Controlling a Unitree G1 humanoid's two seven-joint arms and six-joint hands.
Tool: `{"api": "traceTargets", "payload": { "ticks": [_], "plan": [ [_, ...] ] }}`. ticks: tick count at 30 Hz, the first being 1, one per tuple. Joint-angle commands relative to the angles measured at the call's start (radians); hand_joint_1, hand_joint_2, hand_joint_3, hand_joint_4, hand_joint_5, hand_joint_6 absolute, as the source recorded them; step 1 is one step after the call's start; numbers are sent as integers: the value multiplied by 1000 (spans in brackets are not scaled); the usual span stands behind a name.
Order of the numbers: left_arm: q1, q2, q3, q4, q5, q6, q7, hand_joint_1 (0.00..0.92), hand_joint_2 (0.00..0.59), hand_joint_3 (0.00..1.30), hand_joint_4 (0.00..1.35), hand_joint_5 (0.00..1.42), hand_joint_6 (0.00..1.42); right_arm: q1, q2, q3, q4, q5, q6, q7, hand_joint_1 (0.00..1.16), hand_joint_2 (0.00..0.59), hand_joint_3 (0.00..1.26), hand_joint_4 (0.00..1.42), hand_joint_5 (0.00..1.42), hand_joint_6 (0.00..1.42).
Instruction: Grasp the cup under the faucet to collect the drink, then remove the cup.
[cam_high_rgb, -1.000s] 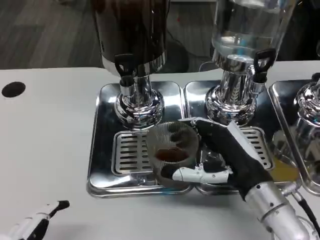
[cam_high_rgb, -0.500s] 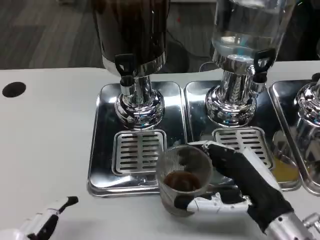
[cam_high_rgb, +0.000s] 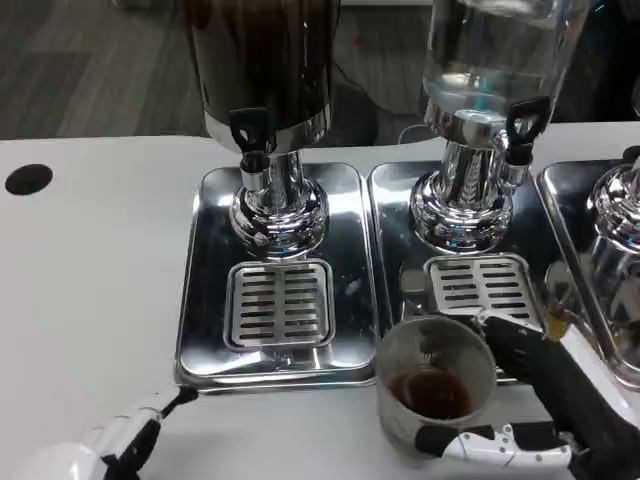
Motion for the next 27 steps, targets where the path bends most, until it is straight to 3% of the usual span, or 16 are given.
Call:
{"api": "traceTargets", "payload": {
  "ticks": [1, 14, 27],
  "plan": [
    [13, -1, -18, -18, 27, 21, -5, 0, 52, 227, 198, 252, 411, 2, -13, -31, 43, 44, -98, 8, 805, 99, 492, 491, 494, 428],
    [29, -7, -52, -44, 63, 49, 10, 0, 53, 227, 198, 254, 430, -9, -16, -56, 214, 71, -249, 28, 807, 100, 492, 485, 494, 428],
    [47, -12, -51, -63, 74, 54, 8, 0, 53, 227, 198, 269, 435, -59, -10, -74, 380, 15, -401, -24, 806, 108, 492, 485, 494, 428]
  ]
}}
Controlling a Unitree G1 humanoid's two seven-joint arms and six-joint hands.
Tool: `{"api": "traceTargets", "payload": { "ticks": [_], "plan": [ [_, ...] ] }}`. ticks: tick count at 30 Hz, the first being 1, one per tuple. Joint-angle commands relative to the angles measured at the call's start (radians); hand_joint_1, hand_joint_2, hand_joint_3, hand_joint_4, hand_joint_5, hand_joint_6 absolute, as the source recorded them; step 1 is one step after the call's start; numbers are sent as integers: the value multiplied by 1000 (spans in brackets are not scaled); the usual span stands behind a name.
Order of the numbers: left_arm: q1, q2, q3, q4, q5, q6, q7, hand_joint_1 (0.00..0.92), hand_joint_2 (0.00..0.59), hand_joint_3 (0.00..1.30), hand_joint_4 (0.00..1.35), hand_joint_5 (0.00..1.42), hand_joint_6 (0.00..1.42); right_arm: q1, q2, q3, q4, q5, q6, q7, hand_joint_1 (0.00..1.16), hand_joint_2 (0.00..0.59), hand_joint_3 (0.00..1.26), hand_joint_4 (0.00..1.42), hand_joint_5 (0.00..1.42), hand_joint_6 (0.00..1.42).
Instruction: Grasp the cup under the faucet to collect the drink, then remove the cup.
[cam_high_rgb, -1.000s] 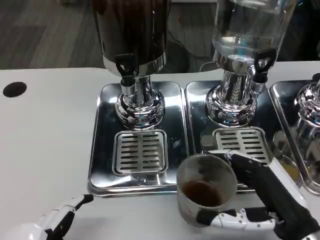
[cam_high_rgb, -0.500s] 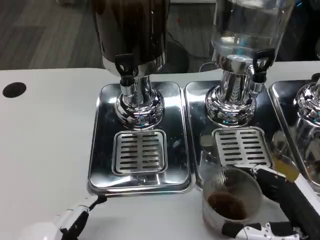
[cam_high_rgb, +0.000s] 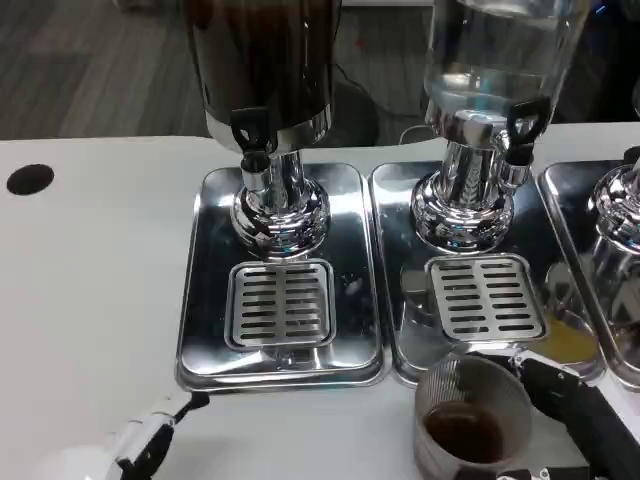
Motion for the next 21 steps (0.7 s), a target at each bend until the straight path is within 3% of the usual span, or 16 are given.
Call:
{"api": "traceTargets", "payload": {
  "ticks": [1, 18, 21],
  "plan": [
    [16, 0, -3, -20, 10, 10, 4, 0, 53, 227, 198, 270, 436, -37, 12, -20, 43, -8, -87, -41, 806, 107, 492, 485, 494, 428],
    [33, 12, 11, -53, 2, 16, -17, 0, 50, 227, 198, 270, 439, -102, 23, -26, 246, -95, -195, -134, 800, 87, 492, 483, 495, 428],
    [34, 13, 9, -55, 2, 18, -19, 0, 49, 227, 198, 270, 439, -110, 22, -21, 273, -108, -207, -145, 792, 86, 469, 439, 454, 366]
  ]
}}
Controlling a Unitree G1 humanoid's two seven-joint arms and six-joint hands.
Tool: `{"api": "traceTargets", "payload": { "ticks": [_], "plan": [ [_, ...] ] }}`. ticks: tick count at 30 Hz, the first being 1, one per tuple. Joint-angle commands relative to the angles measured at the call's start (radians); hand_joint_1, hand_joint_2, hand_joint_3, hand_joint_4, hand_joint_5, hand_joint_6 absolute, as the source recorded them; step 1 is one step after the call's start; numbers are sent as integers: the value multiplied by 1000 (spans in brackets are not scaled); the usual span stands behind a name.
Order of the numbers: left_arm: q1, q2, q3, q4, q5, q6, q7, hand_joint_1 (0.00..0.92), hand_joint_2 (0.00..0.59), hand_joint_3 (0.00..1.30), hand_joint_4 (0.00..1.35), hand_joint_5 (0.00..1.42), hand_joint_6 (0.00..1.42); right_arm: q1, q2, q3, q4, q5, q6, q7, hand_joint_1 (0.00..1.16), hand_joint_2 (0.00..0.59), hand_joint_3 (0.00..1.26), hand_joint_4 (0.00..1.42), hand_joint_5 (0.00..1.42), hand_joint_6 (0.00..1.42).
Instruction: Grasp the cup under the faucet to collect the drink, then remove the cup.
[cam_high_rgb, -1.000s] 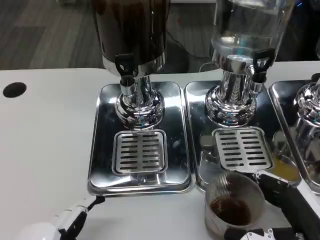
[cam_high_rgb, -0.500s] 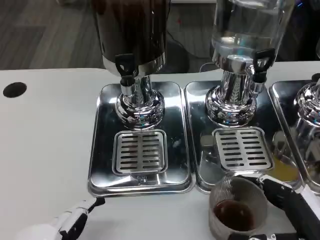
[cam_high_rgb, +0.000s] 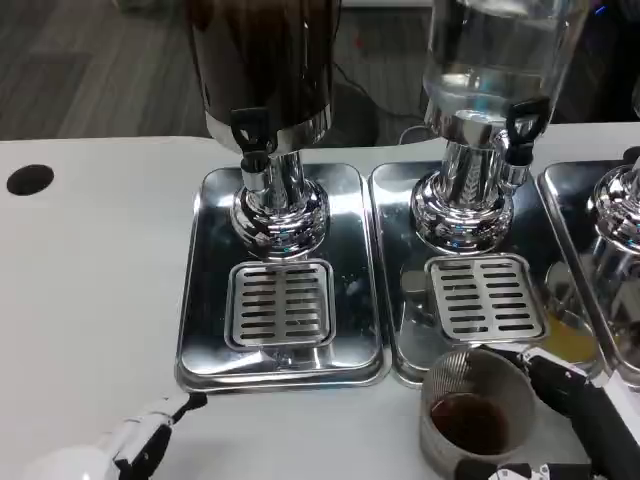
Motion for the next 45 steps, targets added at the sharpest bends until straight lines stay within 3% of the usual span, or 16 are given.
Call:
{"api": "traceTargets", "payload": {
  "ticks": [1, 6, 18, 27, 32, 37, 39, 41, 43, 45],
  "plan": [
    [9, 6, 0, -15, -6, 12, -16, 0, 49, 227, 198, 270, 440, -16, -4, 3, 37, -19, -30, -24, 789, 82, 453, 410, 431, 329],
    [13, 6, 0, -14, -1, 12, -13, 0, 49, 227, 198, 270, 440, -21, -11, 15, 46, -18, -37, -19, 743, 83, 359, 320, 363, 262],
    [18, 5, -12, -1, 2, 6, -1, 0, 51, 227, 198, 270, 440, -11, -15, 33, -11, -1, -38, -12, 717, 86, 282, 235, 307, 181],
    [-5, 5, -25, 16, 4, 10, -1, 0, 52, 227, 198, 270, 441, 15, -33, 39, -174, 88, 8, 29, 668, 95, 186, 155, 214, 126],
    [-16, 6, -28, 24, -4, 14, 0, 0, 50, 227, 198, 270, 435, 44, -44, 41, -286, 177, 69, 73, 472, 198, 199, 145, 194, 103],
    [-35, 8, -26, 41, -17, 10, 8, 0, 58, 227, 198, 270, 415, 74, -75, 22, -406, 243, 158, 123, 439, 426, 222, 104, 115, 30],
    [-43, 10, -26, 46, -19, 8, 10, 0, 72, 227, 198, 258, 385, 82, -102, -6, -458, 190, 191, 116, 455, 494, 222, 81, 58, 2],
    [-67, 16, -25, 53, -18, 5, 13, 0, 85, 227, 198, 253, 360, 93, -139, -53, -519, 64, 245, 83, 475, 530, 206, 45, 5, 0],
    [-84, 20, -23, 59, -15, 2, 20, 0, 93, 236, 191, 234, 349, 105, -151, -84, -563, -33, 309, 48, 503, 575, 192, 14, 0, 0],
    [-99, 25, -21, 66, -13, 1, 28, 0, 94, 237, 189, 230, 346, 116, -151, -101, -595, -96, 364, 18, 506, 579, 190, 9, 0, 0]
  ]
}}
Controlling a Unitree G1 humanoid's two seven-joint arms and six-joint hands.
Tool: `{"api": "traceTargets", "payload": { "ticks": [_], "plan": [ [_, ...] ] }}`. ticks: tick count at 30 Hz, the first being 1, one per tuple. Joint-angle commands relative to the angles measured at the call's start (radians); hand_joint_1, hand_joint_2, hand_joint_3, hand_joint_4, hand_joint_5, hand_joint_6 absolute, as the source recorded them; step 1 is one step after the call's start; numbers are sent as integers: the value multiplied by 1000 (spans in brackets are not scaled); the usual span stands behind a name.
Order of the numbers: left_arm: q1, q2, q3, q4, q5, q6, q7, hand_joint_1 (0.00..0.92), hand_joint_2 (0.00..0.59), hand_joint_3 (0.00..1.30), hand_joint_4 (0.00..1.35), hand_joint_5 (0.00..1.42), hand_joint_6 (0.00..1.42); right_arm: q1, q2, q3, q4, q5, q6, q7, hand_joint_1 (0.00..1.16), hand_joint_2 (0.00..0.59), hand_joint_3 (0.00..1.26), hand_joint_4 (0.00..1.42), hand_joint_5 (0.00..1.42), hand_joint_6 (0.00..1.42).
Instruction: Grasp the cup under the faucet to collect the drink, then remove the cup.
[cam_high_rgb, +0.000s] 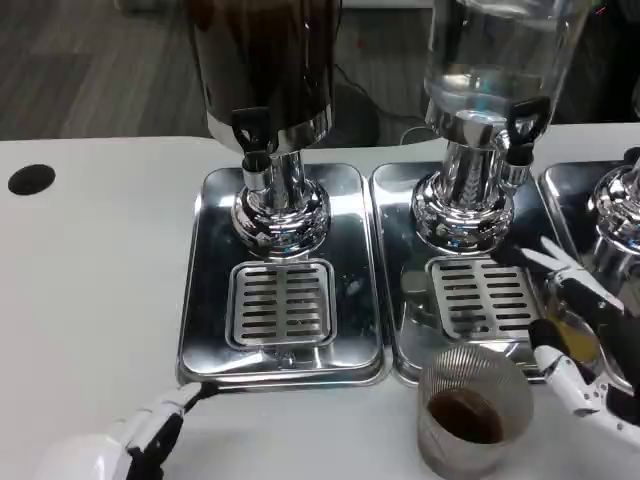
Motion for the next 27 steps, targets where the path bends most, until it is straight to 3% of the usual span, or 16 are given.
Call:
{"api": "traceTargets", "payload": {
  "ticks": [1, 7, 14, 20, 27],
  "plan": [
    [-37, 16, 5, 22, 1, -8, 30, 0, 95, 237, 178, 221, 337, 38, -10, -52, -82, -153, 133, -75, 508, 582, 186, 2, 0, 0],
    [-98, 37, 2, 62, 10, -15, 63, 0, 94, 221, 146, 183, 305, 73, 3, -79, -166, -289, 314, -165, 506, 580, 169, 0, 0, 0],
    [-164, 53, 15, 71, 78, 24, 81, 0, 93, 177, 86, 131, 267, 115, 15, -106, -233, -327, 467, -238, 489, 572, 144, 0, 0, 0],
    [-191, 65, 31, 67, 94, 55, 73, 0, 61, 90, 2, 66, 186, 155, 20, -119, -287, -334, 529, -266, 433, 546, 96, 0, 0, 0],
    [-198, 79, 30, 57, 97, 71, 63, 0, 54, 13, 0, 43, 156, 208, 28, -100, -346, -406, 537, -305, 304, 509, 4, 0, 0, 0]
  ]
}}
